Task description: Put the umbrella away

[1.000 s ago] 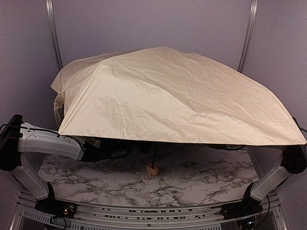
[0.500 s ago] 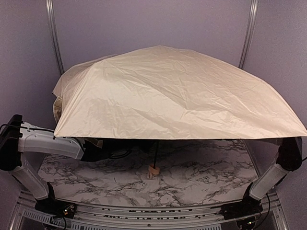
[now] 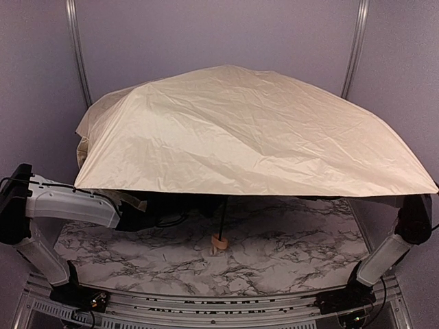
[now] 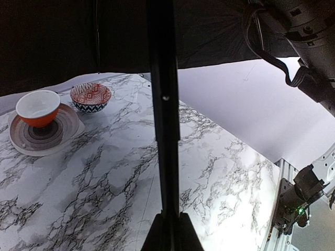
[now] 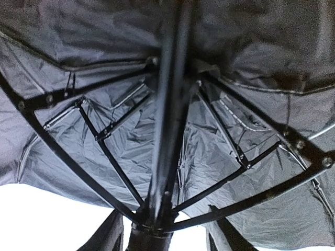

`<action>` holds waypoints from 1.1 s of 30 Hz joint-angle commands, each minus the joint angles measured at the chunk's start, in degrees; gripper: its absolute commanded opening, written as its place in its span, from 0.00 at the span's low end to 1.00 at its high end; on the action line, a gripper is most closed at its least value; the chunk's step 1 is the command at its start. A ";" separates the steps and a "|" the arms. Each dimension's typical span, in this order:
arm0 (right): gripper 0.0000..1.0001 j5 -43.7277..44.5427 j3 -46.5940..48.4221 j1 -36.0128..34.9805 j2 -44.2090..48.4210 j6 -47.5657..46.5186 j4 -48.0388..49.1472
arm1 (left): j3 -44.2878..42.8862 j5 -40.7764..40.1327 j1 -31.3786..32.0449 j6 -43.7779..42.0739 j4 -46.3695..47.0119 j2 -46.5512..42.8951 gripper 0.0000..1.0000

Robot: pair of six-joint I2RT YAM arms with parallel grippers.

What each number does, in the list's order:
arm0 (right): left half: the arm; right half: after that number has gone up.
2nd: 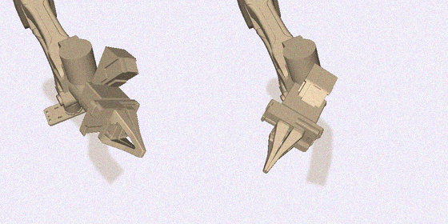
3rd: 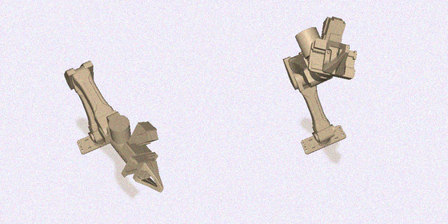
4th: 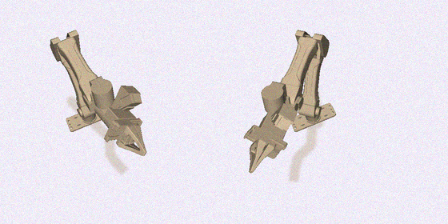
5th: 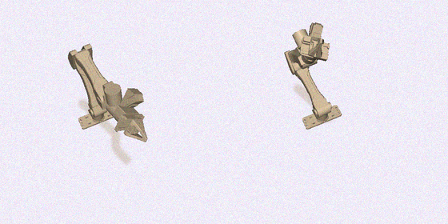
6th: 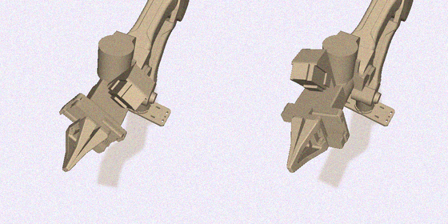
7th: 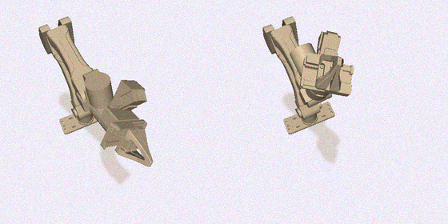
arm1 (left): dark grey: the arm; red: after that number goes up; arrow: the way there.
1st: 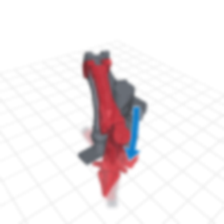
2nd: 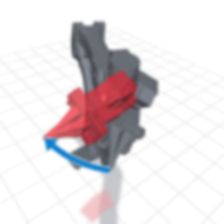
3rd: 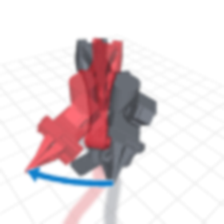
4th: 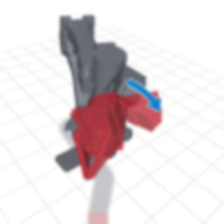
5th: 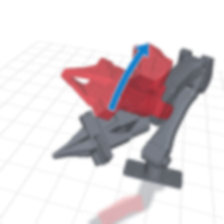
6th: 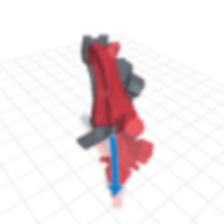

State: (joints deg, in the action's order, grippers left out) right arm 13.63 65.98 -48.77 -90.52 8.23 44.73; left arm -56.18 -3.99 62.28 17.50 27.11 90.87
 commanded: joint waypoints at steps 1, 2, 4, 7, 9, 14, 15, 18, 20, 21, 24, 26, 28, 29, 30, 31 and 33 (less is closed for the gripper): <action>0.50 1.18 1.86 0.21 1.25 -1.40 -2.34 | -1.65 1.14 0.41 -3.53 2.51 -0.33 0.00; 0.48 1.32 2.00 0.18 1.35 -1.57 -2.30 | -1.58 1.29 0.40 -3.50 2.51 -0.32 0.00; 0.41 1.90 1.93 0.21 1.52 -1.64 -2.18 | -1.43 1.19 0.40 -3.46 2.51 -0.37 0.00; 0.24 2.60 1.29 1.54 2.00 -1.69 -1.16 | -1.17 1.13 0.42 -3.44 2.51 -0.43 0.00; 0.20 2.15 1.28 2.09 2.29 -1.82 -1.66 | -0.77 0.98 0.41 -3.36 2.51 -0.52 0.00; 0.17 -3.34 1.10 2.06 3.03 -1.93 -4.99 | 0.57 0.91 0.15 -4.13 3.94 -1.14 0.00; 0.17 -4.89 1.01 1.58 3.05 -2.32 -6.20 | 1.08 0.91 -0.03 -4.36 4.79 -1.44 0.00; 0.21 -8.69 0.01 -1.42 2.56 -5.52 -9.05 | 3.68 2.28 -2.04 -4.06 9.36 -3.23 0.00; 0.22 -10.79 -1.98 -3.22 2.54 -7.01 -9.66 | 5.51 2.54 -3.30 -5.06 12.42 -4.96 0.00; 0.24 -11.24 -3.18 -4.09 2.54 -7.25 -9.49 | 6.23 2.30 -3.73 -5.93 13.24 -5.83 0.00; 0.26 -12.03 -5.70 -5.92 1.92 -7.01 -9.22 | 6.38 2.36 -4.14 -9.35 14.55 -7.23 0.00; 0.27 -12.26 -7.26 -6.45 1.46 -6.02 -8.95 | 6.25 2.72 -4.06 -10.72 15.03 -7.90 0.00; 0.27 -12.62 -8.74 -6.65 1.03 -4.55 -8.47 | 6.77 2.67 -4.05 -11.56 16.15 -8.80 0.00; 0.27 -12.53 -9.32 -6.66 0.76 -4.00 -8.29 | 7.25 2.63 -4.16 -11.87 17.20 -9.24 0.00; 0.27 -12.47 -9.78 -6.76 0.52 -3.53 -8.07 | 7.69 2.62 -4.04 -12.34 18.68 -9.64 0.00; 0.27 -12.34 -10.15 -6.84 0.18 -3.07 -7.84 | 8.01 2.58 -4.06 -12.68 19.59 -9.88 0.00; 0.26 -12.18 -10.61 -6.87 -0.23 -2.33 -7.44 | 8.04 2.39 -3.99 -13.48 20.20 -9.69 0.00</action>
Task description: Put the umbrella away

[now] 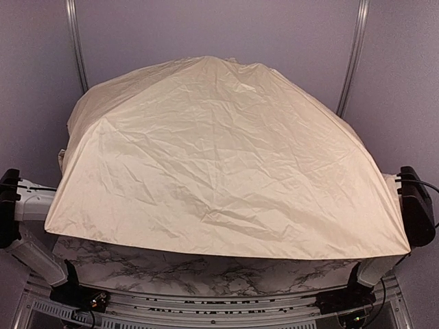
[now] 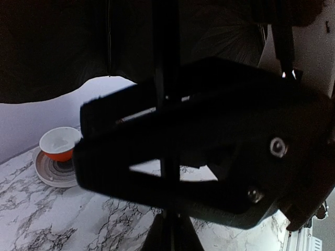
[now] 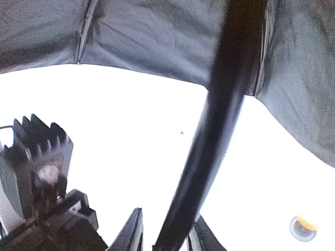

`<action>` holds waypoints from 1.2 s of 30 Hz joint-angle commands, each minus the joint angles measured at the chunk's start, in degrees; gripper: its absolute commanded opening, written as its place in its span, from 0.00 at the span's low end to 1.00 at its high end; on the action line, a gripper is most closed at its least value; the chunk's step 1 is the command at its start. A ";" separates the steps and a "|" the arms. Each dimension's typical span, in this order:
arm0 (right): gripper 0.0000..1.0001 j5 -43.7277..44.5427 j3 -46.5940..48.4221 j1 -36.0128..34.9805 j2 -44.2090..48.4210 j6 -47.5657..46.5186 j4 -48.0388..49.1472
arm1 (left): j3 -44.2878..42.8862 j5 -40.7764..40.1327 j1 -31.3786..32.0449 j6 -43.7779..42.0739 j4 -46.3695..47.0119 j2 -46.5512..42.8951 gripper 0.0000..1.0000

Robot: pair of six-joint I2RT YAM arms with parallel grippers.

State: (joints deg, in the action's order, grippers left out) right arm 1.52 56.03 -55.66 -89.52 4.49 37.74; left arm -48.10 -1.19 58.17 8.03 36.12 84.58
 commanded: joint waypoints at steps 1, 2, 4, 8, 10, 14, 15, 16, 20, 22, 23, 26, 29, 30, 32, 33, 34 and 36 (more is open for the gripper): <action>0.26 0.01 -0.69 0.00 -1.34 1.57 -0.26 | -0.14 -0.39 0.17 -3.96 11.19 -3.00 0.00; 0.27 0.12 -0.48 0.04 -1.13 1.63 -0.26 | -0.11 -0.35 0.16 -3.54 11.17 -2.60 0.00; 0.29 0.20 0.93 0.15 -0.42 1.32 -1.14 | 0.29 -0.39 0.24 -1.63 11.17 -1.83 0.00; 0.28 2.10 4.96 0.74 2.10 0.53 -2.35 | 0.81 -3.46 1.50 1.75 10.27 -0.36 0.00; 0.26 2.69 6.47 1.13 2.64 0.11 -2.11 | 0.81 -3.68 2.36 2.14 9.29 0.40 0.00; 0.21 2.20 8.91 1.96 1.67 0.72 -3.24 | 0.90 -4.11 3.31 2.11 7.44 0.39 0.00; 0.20 1.79 9.26 2.17 1.37 1.14 -3.35 | 0.78 -4.37 3.36 1.94 6.72 0.26 0.00; 0.18 1.40 9.58 2.34 1.08 1.62 -3.45 | 0.54 -4.41 3.51 1.67 6.13 0.26 0.00; 0.04 0.99 10.71 2.70 0.82 2.97 -3.72 | 0.65 -4.37 3.68 1.58 5.05 0.09 0.00; 0.00 0.46 10.71 3.25 1.11 4.64 -3.66 | 1.06 -4.01 3.67 1.80 5.09 -0.32 0.00; 0.00 -0.06 10.77 3.58 1.36 6.05 -3.60 | 1.26 -3.66 3.64 1.81 5.06 -0.42 0.04; 0.00 -2.34 11.77 4.25 2.23 9.95 -3.48 | 2.22 -2.91 3.65 1.89 5.30 -0.44 0.33; 0.00 -4.44 12.59 4.31 3.37 13.14 -2.60 | 3.17 -2.67 3.45 2.54 6.63 0.35 0.44; 0.00 -5.06 12.57 4.33 4.04 14.06 -1.95 | 3.50 -2.39 3.37 3.09 7.76 0.69 0.45; 0.00 -5.77 12.06 4.33 5.12 15.80 -0.49 | 3.96 -2.17 3.25 3.89 9.07 1.54 0.43; 0.00 -5.96 11.78 4.29 5.54 16.40 0.00 | 4.22 -2.11 3.18 4.38 9.66 1.90 0.41; 0.00 -6.13 11.62 4.27 5.94 17.27 0.39 | 4.30 -1.84 3.11 4.75 10.34 2.15 0.40; 0.00 -6.66 11.43 4.22 6.55 18.27 0.74 | 4.22 -1.07 3.20 5.20 11.48 2.94 0.40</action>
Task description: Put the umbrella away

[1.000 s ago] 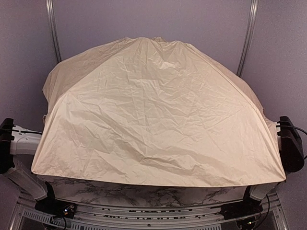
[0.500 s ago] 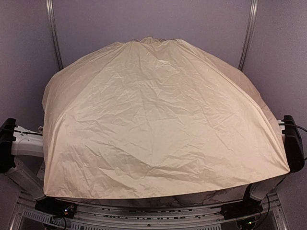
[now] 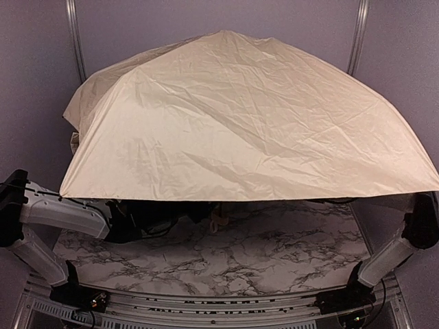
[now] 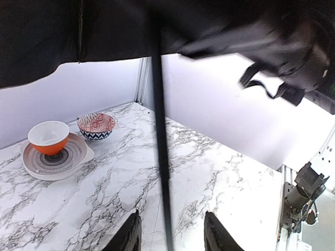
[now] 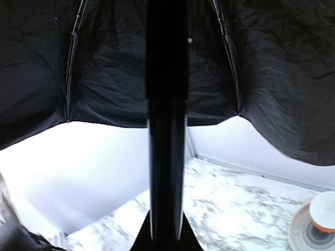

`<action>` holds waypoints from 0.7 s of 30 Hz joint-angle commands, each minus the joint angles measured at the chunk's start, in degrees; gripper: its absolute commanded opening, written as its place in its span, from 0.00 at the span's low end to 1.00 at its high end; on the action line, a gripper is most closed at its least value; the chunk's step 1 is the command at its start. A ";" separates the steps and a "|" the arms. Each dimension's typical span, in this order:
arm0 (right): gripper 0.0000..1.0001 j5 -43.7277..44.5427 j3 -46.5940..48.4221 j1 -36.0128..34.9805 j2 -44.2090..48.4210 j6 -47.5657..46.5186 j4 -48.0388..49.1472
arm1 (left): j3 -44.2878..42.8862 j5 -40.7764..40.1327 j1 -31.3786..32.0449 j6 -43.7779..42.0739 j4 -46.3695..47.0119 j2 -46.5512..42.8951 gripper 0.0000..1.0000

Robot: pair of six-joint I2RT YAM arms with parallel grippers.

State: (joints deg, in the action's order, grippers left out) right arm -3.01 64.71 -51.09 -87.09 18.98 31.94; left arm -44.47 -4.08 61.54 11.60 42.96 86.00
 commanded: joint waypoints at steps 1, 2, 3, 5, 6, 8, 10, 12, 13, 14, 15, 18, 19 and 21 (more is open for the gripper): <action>0.00 -2.58 2.48 -0.33 4.28 4.34 6.92 | 0.19 2.20 -0.19 1.74 4.83 2.10 0.40; 0.00 -3.03 2.08 -0.33 4.44 4.80 7.41 | -0.35 2.49 -0.19 1.90 4.89 2.71 0.41; 0.00 -3.32 1.72 -0.35 4.61 5.28 7.71 | -0.88 2.88 -0.18 2.00 4.98 3.37 0.42; 0.00 -3.57 1.21 -0.37 4.80 5.74 7.87 | -1.99 3.80 -0.18 2.34 5.38 4.28 0.42; 0.00 -3.58 1.07 -0.33 4.89 5.90 7.82 | -2.36 4.22 -0.15 2.52 5.71 4.64 0.41; 0.00 -3.81 0.78 -0.33 5.15 6.27 7.85 | -3.08 4.83 -0.19 2.92 6.27 5.20 0.23; 0.00 -4.10 0.83 -0.33 5.45 6.07 7.51 | -3.55 5.25 -0.10 3.33 6.58 5.47 0.00; 0.00 -3.57 0.92 -0.28 5.99 5.10 6.83 | -3.89 6.41 0.03 4.26 7.01 5.51 0.00; 0.02 -2.69 0.94 -0.20 6.31 4.45 6.37 | -4.14 6.84 0.21 4.77 7.17 5.61 0.00; 0.07 -1.56 0.98 -0.06 6.50 3.77 6.03 | -4.40 7.09 0.66 5.14 7.22 5.70 0.00; 0.12 -0.51 1.05 0.16 6.69 3.32 5.82 | -4.60 7.01 0.93 5.46 7.22 5.68 0.00; 0.29 3.55 1.49 0.80 6.76 1.36 5.40 | -4.92 3.84 2.28 5.00 7.23 5.62 0.00; 0.32 5.00 1.87 1.03 6.61 0.38 5.18 | -4.88 1.96 2.72 4.50 7.23 5.61 0.00; 0.38 7.40 2.68 1.69 6.04 -1.25 4.83 | -4.70 -2.10 3.49 3.31 7.23 5.55 0.00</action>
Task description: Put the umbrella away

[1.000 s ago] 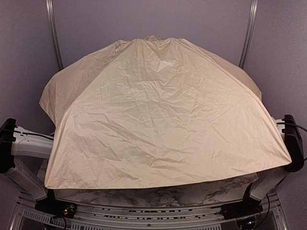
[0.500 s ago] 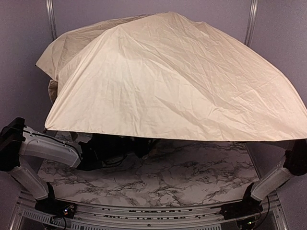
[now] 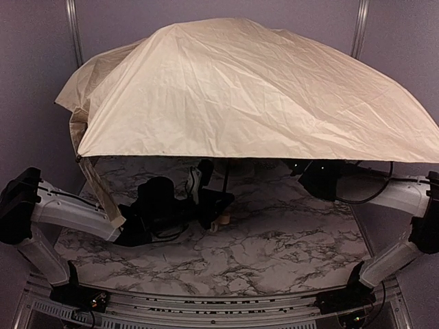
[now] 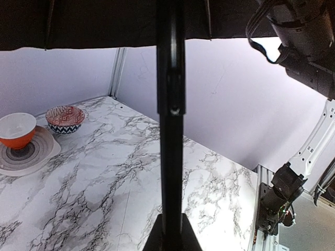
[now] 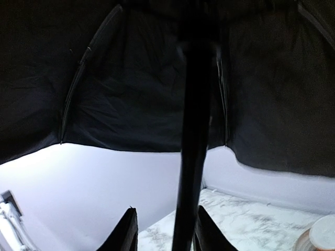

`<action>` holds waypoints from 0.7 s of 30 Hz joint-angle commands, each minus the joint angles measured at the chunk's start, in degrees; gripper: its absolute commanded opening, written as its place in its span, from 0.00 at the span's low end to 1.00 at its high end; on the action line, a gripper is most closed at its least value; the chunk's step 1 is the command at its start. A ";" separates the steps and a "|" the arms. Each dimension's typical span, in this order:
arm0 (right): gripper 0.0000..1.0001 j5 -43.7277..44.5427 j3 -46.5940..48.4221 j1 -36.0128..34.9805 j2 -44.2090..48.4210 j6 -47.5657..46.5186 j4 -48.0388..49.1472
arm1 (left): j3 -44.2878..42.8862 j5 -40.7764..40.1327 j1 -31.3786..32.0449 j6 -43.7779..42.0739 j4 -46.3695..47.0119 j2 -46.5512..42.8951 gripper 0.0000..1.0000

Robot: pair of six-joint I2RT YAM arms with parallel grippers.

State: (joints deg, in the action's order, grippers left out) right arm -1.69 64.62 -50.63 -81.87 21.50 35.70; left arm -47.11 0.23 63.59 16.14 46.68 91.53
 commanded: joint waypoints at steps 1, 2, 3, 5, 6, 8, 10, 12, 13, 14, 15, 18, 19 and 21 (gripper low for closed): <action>0.40 6.79 3.13 1.72 0.51 -4.20 0.90 | -1.87 -8.23 1.64 -1.50 3.51 0.00 0.00; 0.42 7.40 3.43 1.99 0.22 -4.60 0.93 | -1.77 -9.45 1.78 -1.68 3.51 -0.03 0.00; 0.43 7.92 3.93 2.07 -0.09 -5.08 1.02 | -1.69 -10.58 1.98 -2.09 3.51 0.03 0.00; 0.46 9.85 4.98 3.83 -0.86 -6.55 1.00 | -1.68 -12.44 2.35 -3.26 3.51 0.19 0.00; 0.48 10.70 5.59 3.94 -1.34 -7.60 0.98 | -1.67 -13.65 2.59 -3.71 3.51 0.36 0.00; 0.52 11.57 7.48 3.98 -2.33 -9.58 0.26 | -1.67 -15.02 2.95 -4.45 3.38 0.64 0.00; 0.56 12.50 9.68 3.96 -3.61 -11.00 -0.77 | -1.75 -16.16 3.18 -4.86 3.06 0.90 0.00; 0.60 13.18 11.18 3.90 -4.52 -12.21 -1.06 | -1.92 -17.15 3.35 -4.93 2.71 1.12 0.00; 0.60 13.59 11.73 3.82 -4.91 -12.74 -0.89 | -2.13 -17.65 3.44 -5.02 2.39 1.24 0.00; 0.61 14.32 12.18 3.65 -5.27 -13.27 -0.70 | -2.37 -18.14 3.51 -5.18 2.11 1.29 0.00; 0.61 15.49 12.60 3.47 -5.57 -13.77 -0.42 | -2.63 -18.62 3.59 -5.53 1.71 1.42 0.00; 0.60 17.79 13.77 2.92 -6.69 -15.96 0.91 | -3.72 -20.94 4.26 -7.02 0.00 2.14 0.00; 0.59 18.19 14.51 2.95 -7.22 -16.77 0.88 | -4.01 -21.41 4.40 -7.23 -0.42 2.29 0.00; 0.55 18.93 16.30 1.14 -8.41 -17.89 0.23 | -4.13 -21.60 4.43 -7.18 -0.53 2.41 0.00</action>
State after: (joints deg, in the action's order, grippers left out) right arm 13.28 76.53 -47.57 -88.20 7.51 35.62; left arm -48.23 -18.33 67.33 11.97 44.01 93.93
